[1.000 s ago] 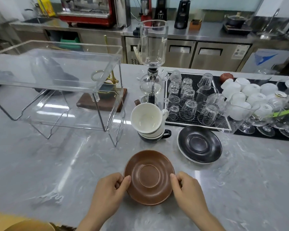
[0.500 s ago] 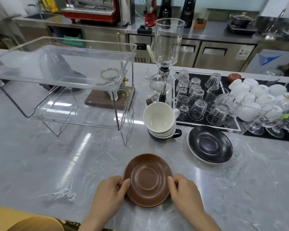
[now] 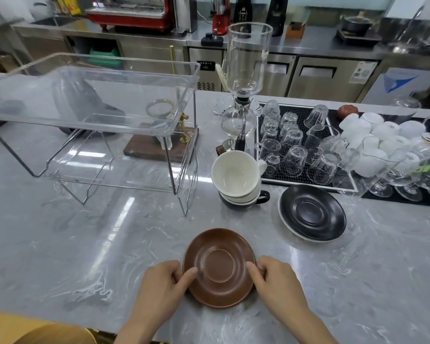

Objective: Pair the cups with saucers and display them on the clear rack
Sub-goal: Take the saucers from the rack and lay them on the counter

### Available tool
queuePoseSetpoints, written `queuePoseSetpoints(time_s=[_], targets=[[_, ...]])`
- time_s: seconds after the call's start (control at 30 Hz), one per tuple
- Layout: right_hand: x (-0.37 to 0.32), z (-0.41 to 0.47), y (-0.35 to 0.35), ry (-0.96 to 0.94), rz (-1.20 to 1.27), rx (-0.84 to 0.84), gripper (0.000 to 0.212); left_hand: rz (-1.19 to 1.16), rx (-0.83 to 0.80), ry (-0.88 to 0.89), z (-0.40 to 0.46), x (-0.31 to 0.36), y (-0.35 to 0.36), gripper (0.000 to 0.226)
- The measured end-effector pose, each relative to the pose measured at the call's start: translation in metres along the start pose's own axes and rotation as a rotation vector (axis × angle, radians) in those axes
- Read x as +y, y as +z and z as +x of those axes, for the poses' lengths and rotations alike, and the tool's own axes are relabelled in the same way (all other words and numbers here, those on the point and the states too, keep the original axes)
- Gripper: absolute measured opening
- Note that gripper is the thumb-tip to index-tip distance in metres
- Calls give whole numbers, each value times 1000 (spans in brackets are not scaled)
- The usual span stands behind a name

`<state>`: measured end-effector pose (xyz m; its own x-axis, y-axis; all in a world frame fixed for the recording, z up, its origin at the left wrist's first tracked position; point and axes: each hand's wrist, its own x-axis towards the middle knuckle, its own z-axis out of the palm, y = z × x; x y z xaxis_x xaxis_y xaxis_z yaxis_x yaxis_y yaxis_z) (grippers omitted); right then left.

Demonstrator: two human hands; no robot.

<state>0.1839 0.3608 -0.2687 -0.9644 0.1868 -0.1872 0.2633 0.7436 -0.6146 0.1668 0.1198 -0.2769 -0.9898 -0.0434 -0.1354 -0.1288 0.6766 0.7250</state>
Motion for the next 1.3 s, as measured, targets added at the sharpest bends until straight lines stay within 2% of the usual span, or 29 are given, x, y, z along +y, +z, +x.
queuePoseSetpoints(time_s=[0.17,0.5,0.63,0.87,1.03,1.3], targets=[[1,-1,-19,23,31,67,49,-48,57,-26,-2,27,-2,52],[26,10,-59,49,96,184,30,-83,3,140,16,85,30,22],[42,16,-79,69,118,236,18,-100,-32,216,25,106,52,24],[70,32,-114,85,138,336,14,-58,-65,347,42,140,91,38],[91,49,-131,122,125,358,16,-84,-97,296,57,158,116,34],[109,80,-144,151,115,337,18,-61,-36,205,78,170,142,20]])
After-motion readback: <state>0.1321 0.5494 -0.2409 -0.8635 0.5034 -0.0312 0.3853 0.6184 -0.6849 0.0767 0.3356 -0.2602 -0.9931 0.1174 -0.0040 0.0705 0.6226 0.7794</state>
